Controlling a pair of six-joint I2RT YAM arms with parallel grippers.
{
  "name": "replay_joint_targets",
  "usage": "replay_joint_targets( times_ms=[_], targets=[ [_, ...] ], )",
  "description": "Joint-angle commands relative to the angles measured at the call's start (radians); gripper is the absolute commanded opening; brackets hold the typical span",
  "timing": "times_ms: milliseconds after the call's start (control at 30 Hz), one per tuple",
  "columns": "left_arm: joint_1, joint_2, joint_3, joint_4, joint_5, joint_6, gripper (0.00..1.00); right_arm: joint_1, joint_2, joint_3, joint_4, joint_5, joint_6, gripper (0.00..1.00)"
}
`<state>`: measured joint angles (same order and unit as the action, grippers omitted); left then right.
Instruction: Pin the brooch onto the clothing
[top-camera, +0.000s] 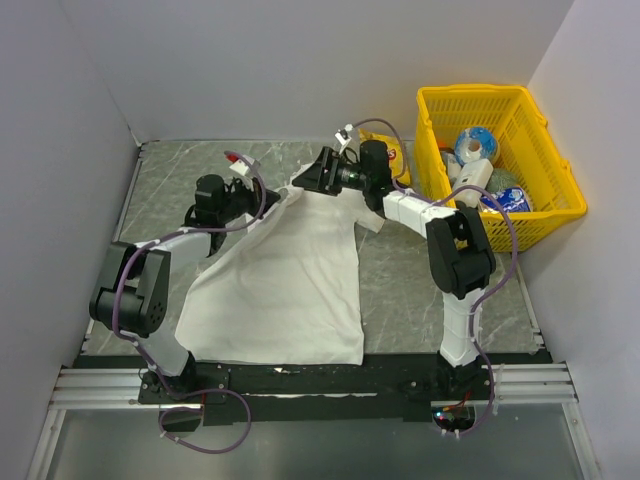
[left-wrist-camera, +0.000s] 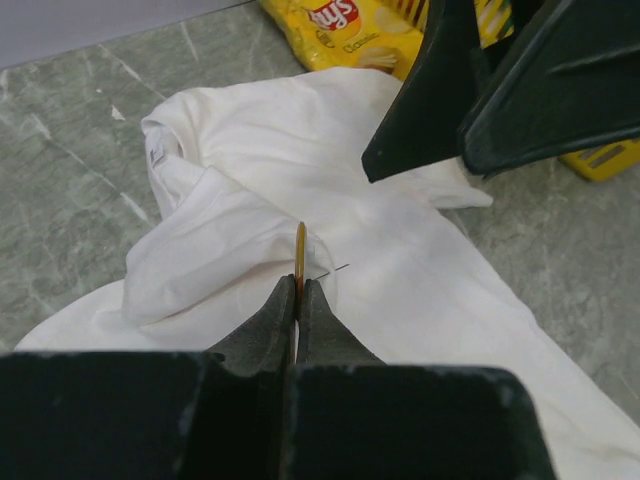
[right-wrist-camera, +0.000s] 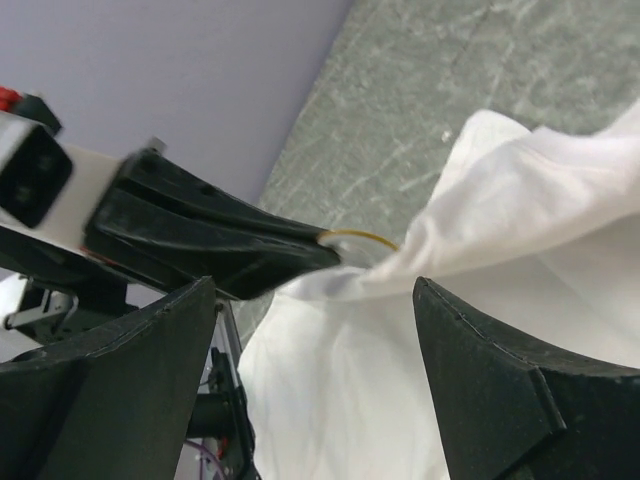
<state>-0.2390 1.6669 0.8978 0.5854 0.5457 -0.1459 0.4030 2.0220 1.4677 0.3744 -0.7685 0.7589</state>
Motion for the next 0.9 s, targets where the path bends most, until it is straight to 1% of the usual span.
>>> replay_joint_targets(
  times_ms=[0, 100, 167, 267, 433, 533, 633, 667, 733, 767, 867],
  targets=[
    [0.017, 0.011, -0.011, 0.145, 0.106, -0.087, 0.01, -0.023, -0.040, -0.029, 0.098, -0.035, -0.013, 0.84],
    [0.027, 0.014, -0.017, 0.171, 0.137, -0.127, 0.01, -0.024, -0.031, -0.037, 0.098, -0.041, -0.016, 0.78],
    [0.033, 0.016, -0.025, 0.217, 0.160, -0.153, 0.01, -0.024, -0.023, -0.041, 0.101, -0.041, -0.017, 0.71],
    [0.047, 0.019, -0.026, 0.255, 0.174, -0.191, 0.01, -0.024, -0.011, -0.043, 0.101, -0.049, -0.013, 0.67],
    [0.069, 0.030, -0.031, 0.320, 0.223, -0.262, 0.01, -0.023, 0.009, -0.029, 0.109, -0.063, -0.029, 0.67],
    [0.081, 0.039, -0.033, 0.363, 0.250, -0.294, 0.01, -0.021, 0.021, -0.029, 0.130, -0.090, -0.046, 0.69],
    [0.089, 0.044, -0.036, 0.404, 0.287, -0.316, 0.01, -0.023, 0.021, -0.032, 0.138, -0.123, -0.092, 0.76],
    [0.095, 0.044, -0.037, 0.416, 0.298, -0.320, 0.01, -0.023, 0.018, -0.035, 0.141, -0.130, -0.105, 0.81],
    [0.099, 0.048, -0.039, 0.453, 0.318, -0.346, 0.01, -0.023, -0.002, -0.044, 0.123, -0.138, -0.164, 0.87],
    [0.102, 0.050, -0.040, 0.462, 0.321, -0.351, 0.01, -0.021, -0.012, -0.050, 0.120, -0.137, -0.185, 0.92],
    [0.109, 0.054, -0.036, 0.475, 0.342, -0.368, 0.01, -0.024, -0.055, -0.086, 0.121, -0.138, -0.277, 0.99]
  ],
)
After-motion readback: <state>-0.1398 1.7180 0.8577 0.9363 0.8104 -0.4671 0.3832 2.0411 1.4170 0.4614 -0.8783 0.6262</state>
